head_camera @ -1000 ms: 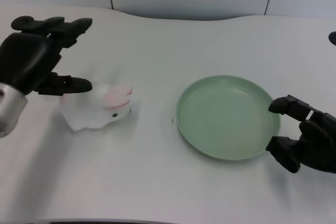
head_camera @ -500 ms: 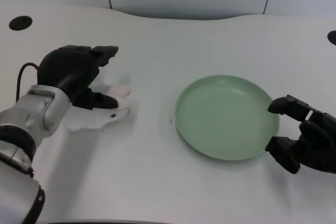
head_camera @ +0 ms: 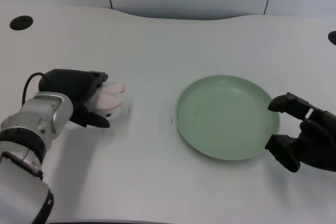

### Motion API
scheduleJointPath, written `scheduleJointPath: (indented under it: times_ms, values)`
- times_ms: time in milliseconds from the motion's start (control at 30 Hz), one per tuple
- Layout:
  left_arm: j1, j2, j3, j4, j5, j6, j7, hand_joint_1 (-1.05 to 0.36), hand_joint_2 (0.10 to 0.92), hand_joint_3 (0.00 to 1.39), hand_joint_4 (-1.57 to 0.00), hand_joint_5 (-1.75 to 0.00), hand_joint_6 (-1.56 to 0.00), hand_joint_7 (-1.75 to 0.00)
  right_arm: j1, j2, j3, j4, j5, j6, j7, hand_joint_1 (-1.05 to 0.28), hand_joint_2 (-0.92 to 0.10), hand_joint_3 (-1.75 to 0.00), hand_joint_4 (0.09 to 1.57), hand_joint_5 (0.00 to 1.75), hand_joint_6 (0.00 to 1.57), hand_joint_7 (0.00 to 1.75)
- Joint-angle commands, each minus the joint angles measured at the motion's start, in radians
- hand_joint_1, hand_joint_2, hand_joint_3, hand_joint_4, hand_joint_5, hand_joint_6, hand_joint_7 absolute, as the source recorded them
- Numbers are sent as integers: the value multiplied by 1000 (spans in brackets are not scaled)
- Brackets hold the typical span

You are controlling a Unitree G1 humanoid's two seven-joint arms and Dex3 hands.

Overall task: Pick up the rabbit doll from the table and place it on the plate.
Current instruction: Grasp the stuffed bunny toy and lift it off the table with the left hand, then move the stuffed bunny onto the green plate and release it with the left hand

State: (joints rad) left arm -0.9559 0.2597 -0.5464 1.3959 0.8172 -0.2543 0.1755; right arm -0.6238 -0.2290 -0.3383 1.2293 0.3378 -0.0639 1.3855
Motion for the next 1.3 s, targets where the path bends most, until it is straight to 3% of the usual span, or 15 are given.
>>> scheduleJointPath:
  times_ms: [33, 100, 200, 333, 433, 500, 567, 633, 867, 900, 933, 967, 1033, 1200, 1300]
  values:
    - [7, 6, 8, 6, -10, 13, -1, -957, 921, 197, -578, -77, -535, -49, 6, -8, -6, -3, 11, 8, 20, -661, -921, -178, 863, 1746, 746, 1367]
    - [13, 4, 14, 6, -15, 16, 22, -831, 921, 99, -802, -86, -792, -60, 4, -10, -6, -3, 11, 18, 23, -663, -921, -160, 856, 1739, 737, 1370]
    - [19, -1, 15, 6, -11, 22, 51, -767, 921, 71, -922, -103, -912, -68, 3, -9, -10, -2, 16, 24, 36, -672, -921, -153, 851, 1731, 726, 1354]
    - [25, -7, -1, 7, 6, 26, 96, -656, 921, 125, -1158, -214, -1063, -93, 5, -5, -16, -5, 23, 21, 36, -693, -921, -155, 863, 1701, 747, 1305]
    - [18, -13, -14, 7, 16, 29, 139, -631, 921, 295, -1168, -175, -1111, -68, 5, -5, -14, -7, 25, 24, 33, -696, -921, -134, 873, 1691, 760, 1301]
    - [7, -13, -16, 5, 17, 17, 160, -617, 921, 343, -1159, -142, -1118, -50, 7, -4, -14, -10, 24, 14, 29, -703, -921, -133, 879, 1692, 760, 1301]
    - [-19, -11, -11, 3, 11, -6, 172, -610, 921, 357, -1241, -182, -1183, -73, 9, -2, -17, -11, 28, 12, 33, -694, -921, -136, 876, 1700, 753, 1300]
    - [-45, -11, -6, 2, 5, -17, 168, -611, 921, 356, -1219, -182, -1174, -65, 11, -1, -18, -12, 28, 8, 32, -693, -921, -131, 861, 1736, 749, 1325]
    - [-163, -21, 24, -7, -18, -84, 195, -578, 921, 346, -1276, -247, -1200, -65, 10, 2, -14, -10, 24, 3, 28, -691, -921, -138, 862, 1746, 733, 1363]
    - [-176, -25, 27, -8, -20, -94, 201, -588, 921, 372, -1162, -601, -1216, -155, 9, 2, -13, -10, 23, 2, 28, -701, -921, -138, 863, 1746, 733, 1362]
    - [-186, -28, 29, -8, -21, -100, 205, -595, 921, 392, -989, -1004, -1119, -419, 9, 2, -12, -10, 22, 2, 28, -707, -921, -137, 864, 1746, 733, 1362]
    - [-210, -48, 36, -10, -30, -110, 197, -597, 921, 394, -927, -1147, -1037, -601, 7, 1, -9, -9, 20, 7, 30, -709, -921, -137, 864, 1746, 733, 1362]
    - [-240, -78, 49, -13, -45, -131, 190, -626, 921, 465, -780, -1501, -795, -1159, 4, 2, -6, -8, 17, 11, 31, -700, -921, -134, 864, 1746, 736, 1360]
    - [-266, -183, 71, -20, -81, -198, 194, -617, 921, 468, -751, -1683, -717, -1406, 8, 11, -1, -15, 17, 0, 36, -701, -921, -143, 858, 1746, 737, 1349]
    - [-260, -259, 73, -22, -94, -228, 193, -608, 921, 449, -798, -1740, -653, -1638, 11, 19, -3, -22, 22, 10, 32, -691, -921, -133, 855, 1745, 740, 1344]
